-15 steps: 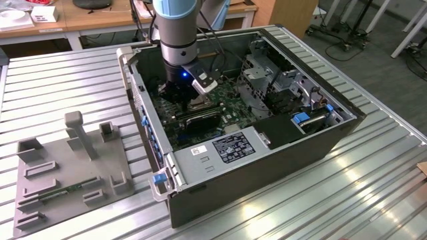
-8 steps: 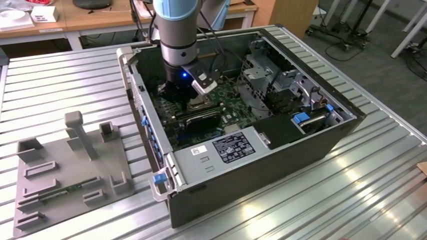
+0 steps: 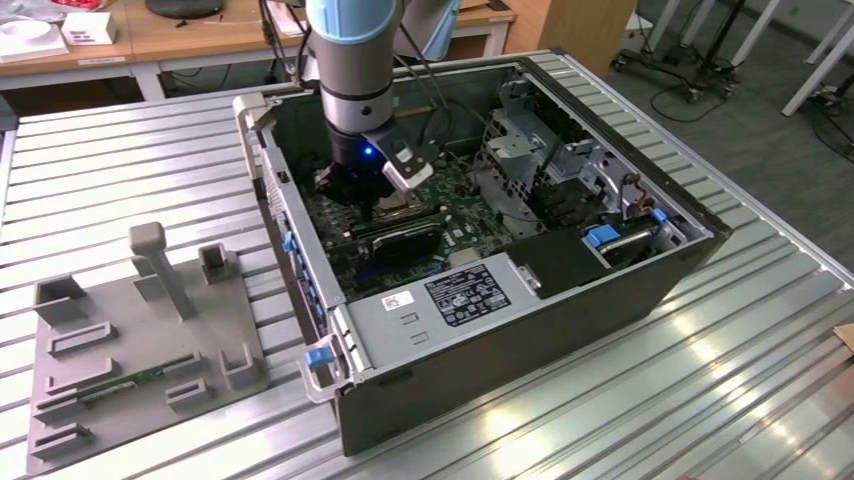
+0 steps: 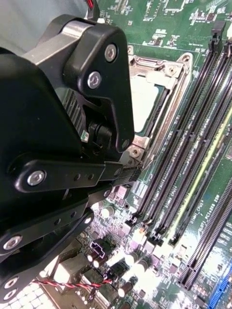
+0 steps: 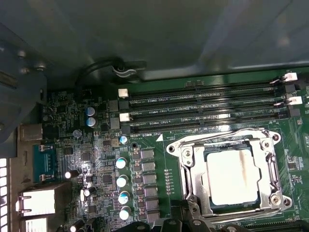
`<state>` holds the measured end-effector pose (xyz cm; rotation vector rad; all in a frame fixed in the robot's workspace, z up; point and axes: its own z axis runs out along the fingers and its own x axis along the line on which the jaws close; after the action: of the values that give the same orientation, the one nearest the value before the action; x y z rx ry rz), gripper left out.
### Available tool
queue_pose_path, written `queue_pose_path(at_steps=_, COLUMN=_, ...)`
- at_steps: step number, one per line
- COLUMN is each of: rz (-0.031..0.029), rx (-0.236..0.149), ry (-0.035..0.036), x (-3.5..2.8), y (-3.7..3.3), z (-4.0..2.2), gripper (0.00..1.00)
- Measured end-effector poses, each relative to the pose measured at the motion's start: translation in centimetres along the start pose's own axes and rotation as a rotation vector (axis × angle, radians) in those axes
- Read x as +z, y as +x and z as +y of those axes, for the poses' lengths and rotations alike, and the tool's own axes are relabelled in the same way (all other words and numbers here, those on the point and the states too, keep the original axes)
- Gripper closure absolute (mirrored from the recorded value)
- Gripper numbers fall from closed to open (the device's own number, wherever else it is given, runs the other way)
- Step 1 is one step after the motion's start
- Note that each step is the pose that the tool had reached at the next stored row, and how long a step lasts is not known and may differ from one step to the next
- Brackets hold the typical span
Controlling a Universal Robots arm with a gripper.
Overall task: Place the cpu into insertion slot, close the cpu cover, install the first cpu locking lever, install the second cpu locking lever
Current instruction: 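Install the second cpu locking lever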
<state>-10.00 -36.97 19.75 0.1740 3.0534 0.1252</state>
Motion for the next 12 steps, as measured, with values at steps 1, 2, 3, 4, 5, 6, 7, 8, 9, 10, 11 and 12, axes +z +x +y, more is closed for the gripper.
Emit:
queue_pose_path(at_steps=1, rz=0.0000, rx=0.000, ry=-0.0008, x=0.01, y=0.00, z=0.00, gripper=0.90)
queue_pose_path(at_steps=2, rz=0.0002, rx=0.000, ry=-0.0016, x=0.01, y=0.01, z=-0.01, gripper=0.90)
queue_pose_path(at_steps=3, rz=0.0003, rx=0.000, ry=-0.0023, x=0.01, y=0.01, z=-0.01, gripper=0.90)
queue_pose_path(at_steps=4, rz=0.0004, rx=0.000, ry=-0.0032, x=0.02, y=0.01, z=-0.01, gripper=0.90)
queue_pose_path(at_steps=5, rz=0.0005, rx=0.000, ry=-0.0041, x=0.02, y=0.01, z=-0.01, gripper=0.90)
queue_pose_path(at_steps=6, rz=0.0005, rx=0.000, ry=-0.0045, x=0.02, y=0.01, z=-0.01, gripper=0.90)
queue_pose_path(at_steps=7, rz=0.0005, rx=0.000, ry=-0.0047, x=0.02, y=0.01, z=-0.01, gripper=0.90)
queue_pose_path(at_steps=8, rz=0.0005, rx=0.000, ry=-0.0048, x=0.03, y=0.01, z=-0.01, gripper=0.90)
queue_pose_path(at_steps=9, rz=0.0005, rx=0.000, ry=-0.0048, x=0.02, y=0.01, z=-0.01, gripper=0.90)
queue_pose_path(at_steps=10, rz=0.0006, rx=0.000, ry=-0.0047, x=0.02, y=0.01, z=-0.01, gripper=0.90)
queue_pose_path(at_steps=11, rz=0.0006, rx=0.000, ry=-0.0047, x=0.02, y=0.01, z=-0.01, gripper=0.90)
queue_pose_path(at_steps=12, rz=0.0006, rx=0.000, ry=-0.0048, x=0.02, y=0.01, z=-0.01, gripper=0.90)
